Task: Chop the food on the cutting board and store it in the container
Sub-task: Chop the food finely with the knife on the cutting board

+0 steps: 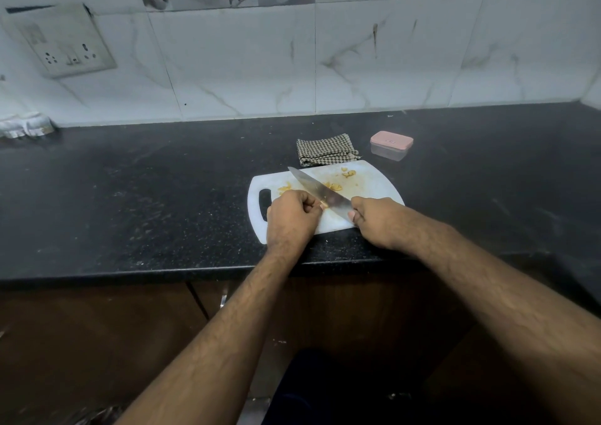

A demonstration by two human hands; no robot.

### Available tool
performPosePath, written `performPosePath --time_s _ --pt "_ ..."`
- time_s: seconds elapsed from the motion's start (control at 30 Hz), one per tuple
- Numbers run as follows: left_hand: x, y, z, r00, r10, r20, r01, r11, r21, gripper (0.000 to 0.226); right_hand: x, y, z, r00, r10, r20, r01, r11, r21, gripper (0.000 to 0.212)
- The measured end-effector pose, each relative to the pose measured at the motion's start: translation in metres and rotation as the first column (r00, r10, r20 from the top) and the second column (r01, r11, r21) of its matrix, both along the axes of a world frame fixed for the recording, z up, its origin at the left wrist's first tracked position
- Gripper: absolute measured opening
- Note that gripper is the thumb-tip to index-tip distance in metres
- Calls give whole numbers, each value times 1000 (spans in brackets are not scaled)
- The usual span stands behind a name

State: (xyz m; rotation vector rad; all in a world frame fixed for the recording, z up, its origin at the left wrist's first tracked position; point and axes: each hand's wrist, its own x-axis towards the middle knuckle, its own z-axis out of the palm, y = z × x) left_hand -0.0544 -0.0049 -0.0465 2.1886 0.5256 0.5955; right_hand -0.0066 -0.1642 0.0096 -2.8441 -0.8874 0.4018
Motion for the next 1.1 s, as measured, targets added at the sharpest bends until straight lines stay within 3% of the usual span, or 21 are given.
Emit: performPosePath --time_s 0.17,0.33,0.57,0.67,0.9,1.1 --pt "0 0 1 1000 13 0 -13 1000 13 19 1 1 0 1000 0 -4 0 1000 3 26" --pt "1 1 0 999 35 -2 -35 999 8 17 4 -1 -6 1000 -5 13 4 1000 24 12" --pt "1 -2 1 999 6 -35 -4 998 68 3 7 -3 -11 1000 -3 5 3 999 52 13" --pt "1 -1 2 998 -5 -57 11 995 99 15 7 -4 -11 1000 0 -7 1 998 62 13" --pt "2 0 2 999 8 -35 -7 999 46 10 10 -7 -13 1000 14 -21 -12 996 88 14" --pt "0 -2 4 999 40 -21 -39 998 54 18 10 -8 -15 1000 9 -3 -9 995 104 15"
